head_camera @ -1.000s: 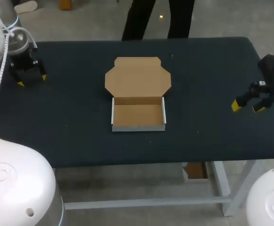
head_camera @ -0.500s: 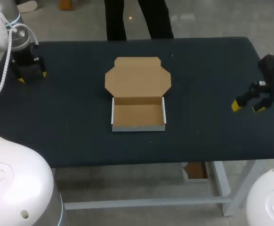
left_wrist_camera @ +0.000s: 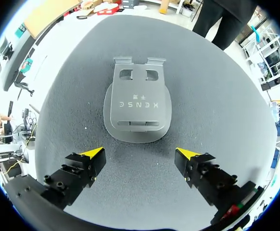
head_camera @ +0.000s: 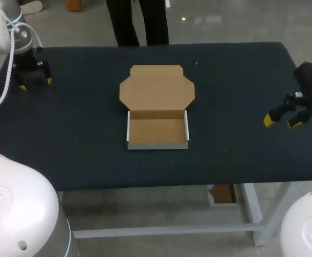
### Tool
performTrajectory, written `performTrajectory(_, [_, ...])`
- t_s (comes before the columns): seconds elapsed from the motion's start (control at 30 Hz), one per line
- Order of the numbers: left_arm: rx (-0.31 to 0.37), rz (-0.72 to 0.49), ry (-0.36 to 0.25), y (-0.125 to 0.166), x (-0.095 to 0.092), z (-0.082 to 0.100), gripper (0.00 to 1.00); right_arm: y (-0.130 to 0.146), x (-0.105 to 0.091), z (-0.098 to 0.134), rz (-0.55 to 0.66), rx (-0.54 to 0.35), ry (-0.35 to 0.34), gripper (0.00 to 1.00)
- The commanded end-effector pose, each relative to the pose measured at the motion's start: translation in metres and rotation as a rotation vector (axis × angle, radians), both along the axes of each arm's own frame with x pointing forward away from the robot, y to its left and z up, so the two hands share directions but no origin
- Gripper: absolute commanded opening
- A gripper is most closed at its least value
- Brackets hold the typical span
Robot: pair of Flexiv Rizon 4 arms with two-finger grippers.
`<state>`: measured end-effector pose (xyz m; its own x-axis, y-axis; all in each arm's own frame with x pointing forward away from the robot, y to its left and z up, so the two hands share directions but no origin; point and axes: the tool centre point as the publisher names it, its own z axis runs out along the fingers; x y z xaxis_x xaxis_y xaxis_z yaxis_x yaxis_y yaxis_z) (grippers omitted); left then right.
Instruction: Assemble the packaging by folding the flat box into shape, placing the metal phone stand inside, and closing the box properly
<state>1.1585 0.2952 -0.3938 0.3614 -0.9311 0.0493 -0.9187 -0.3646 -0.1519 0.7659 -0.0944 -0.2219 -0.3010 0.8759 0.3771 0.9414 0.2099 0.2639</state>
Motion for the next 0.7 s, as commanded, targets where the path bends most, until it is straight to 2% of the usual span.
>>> performTrajectory(0.03, [-0.002,0.002,0.013,0.003,0.007,-0.002,1.00,0.000,-0.001,0.002,0.001,0.000,0.003,1.00])
performTrajectory(0.7, [-0.006,0.001,0.023,0.012,0.036,0.000,1.00,0.000,-0.001,0.002,0.001,0.000,0.003,1.00])
